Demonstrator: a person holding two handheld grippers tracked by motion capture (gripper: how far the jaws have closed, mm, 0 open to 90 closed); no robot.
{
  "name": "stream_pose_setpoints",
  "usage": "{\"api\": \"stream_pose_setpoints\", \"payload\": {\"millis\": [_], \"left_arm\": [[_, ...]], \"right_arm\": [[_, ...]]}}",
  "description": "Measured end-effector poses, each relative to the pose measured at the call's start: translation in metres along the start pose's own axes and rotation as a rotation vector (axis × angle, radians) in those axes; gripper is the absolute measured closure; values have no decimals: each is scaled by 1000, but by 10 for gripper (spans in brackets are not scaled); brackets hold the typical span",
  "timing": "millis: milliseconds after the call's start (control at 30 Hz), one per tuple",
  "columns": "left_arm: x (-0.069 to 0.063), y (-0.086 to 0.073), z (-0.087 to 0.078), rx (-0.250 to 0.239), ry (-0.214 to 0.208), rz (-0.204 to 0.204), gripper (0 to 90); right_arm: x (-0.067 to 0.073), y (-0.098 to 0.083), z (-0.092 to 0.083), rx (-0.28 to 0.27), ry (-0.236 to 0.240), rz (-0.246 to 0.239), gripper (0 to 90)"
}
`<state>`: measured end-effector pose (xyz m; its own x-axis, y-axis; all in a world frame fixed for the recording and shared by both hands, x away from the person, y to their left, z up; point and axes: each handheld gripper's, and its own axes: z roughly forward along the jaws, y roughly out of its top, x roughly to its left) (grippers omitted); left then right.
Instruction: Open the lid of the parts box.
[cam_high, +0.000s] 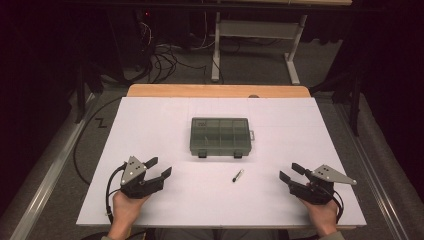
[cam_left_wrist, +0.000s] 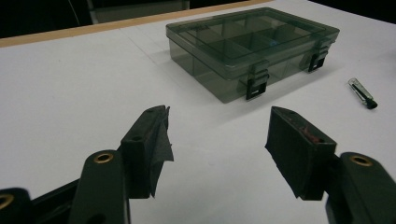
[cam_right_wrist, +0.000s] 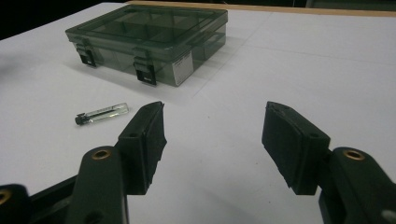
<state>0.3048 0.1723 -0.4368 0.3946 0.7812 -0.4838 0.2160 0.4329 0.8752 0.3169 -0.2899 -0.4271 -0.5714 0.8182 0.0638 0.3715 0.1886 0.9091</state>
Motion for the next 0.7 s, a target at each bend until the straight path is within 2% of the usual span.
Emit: {"api": "stream_pose_setpoints", "payload": {"millis": [600, 700], "left_arm": [[-2, -5, 16, 16, -6, 7, 393], [-3, -5, 17, 17, -8, -2, 393]], "right_arm": [[0, 2, 7, -1, 5, 1, 405], [1, 3, 8, -1, 5, -1, 405]]}}
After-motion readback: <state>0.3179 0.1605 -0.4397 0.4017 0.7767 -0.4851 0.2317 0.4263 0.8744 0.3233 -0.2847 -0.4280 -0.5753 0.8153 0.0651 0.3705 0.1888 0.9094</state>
